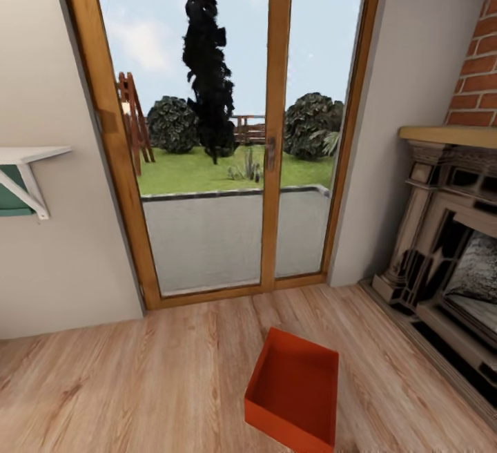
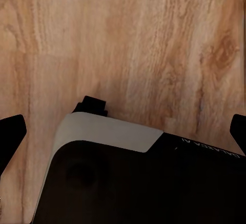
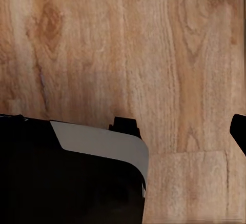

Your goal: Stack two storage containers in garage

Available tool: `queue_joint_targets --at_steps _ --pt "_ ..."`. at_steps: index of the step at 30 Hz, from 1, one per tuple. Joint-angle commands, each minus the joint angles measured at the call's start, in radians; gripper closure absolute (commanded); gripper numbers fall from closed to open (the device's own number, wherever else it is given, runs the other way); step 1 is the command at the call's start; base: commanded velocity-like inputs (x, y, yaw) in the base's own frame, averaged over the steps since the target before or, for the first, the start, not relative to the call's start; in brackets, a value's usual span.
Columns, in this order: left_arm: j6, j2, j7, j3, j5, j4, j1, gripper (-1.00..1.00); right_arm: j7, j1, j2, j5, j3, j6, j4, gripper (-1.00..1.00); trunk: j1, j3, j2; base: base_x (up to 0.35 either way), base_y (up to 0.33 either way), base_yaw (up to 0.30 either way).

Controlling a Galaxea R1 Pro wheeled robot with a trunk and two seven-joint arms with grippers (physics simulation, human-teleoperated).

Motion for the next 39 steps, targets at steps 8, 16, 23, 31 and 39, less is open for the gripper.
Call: queue_joint_targets --at_steps 8,16,23,31,39 --pt "-0.004 0.0 0.002 -0.007 0.007 -0.001 0.0 -1.0 -0.002 -0.001 -0.003 -0.008 0.008 -0.006 0.002 -1.0 0.0 -0.001 -0.001 0.005 0.0 -0.27" --pt "-0.004 0.001 0.002 -0.008 0.009 -0.001 0.0 -1.0 -0.002 -0.001 -0.007 -0.006 0.008 -0.005 0.002 -1.0 0.0 -0.001 -0.001 0.238 0.0 -0.049" --pt "-0.004 0.001 0.002 -0.008 0.009 -0.001 0.0 -1.0 -0.002 -0.001 -0.007 -0.005 0.008 -0.005 0.002 -1.0 0.0 -0.001 -0.001 0.314 0.0 -0.003" --pt "-0.003 0.001 0.002 -0.008 0.009 -0.001 0.0 -1.0 -0.002 -0.001 -0.005 -0.007 0.008 -0.006 0.003 -1.0 0.0 -0.001 -0.001 0.318 0.019 -0.024" --pt "-0.003 0.0 0.002 -0.007 0.009 -0.001 0.0 -1.0 -0.002 -0.001 -0.002 -0.008 0.008 -0.006 0.002 -1.0 0.0 -0.001 -0.001 0.274 0.184 -0.216"
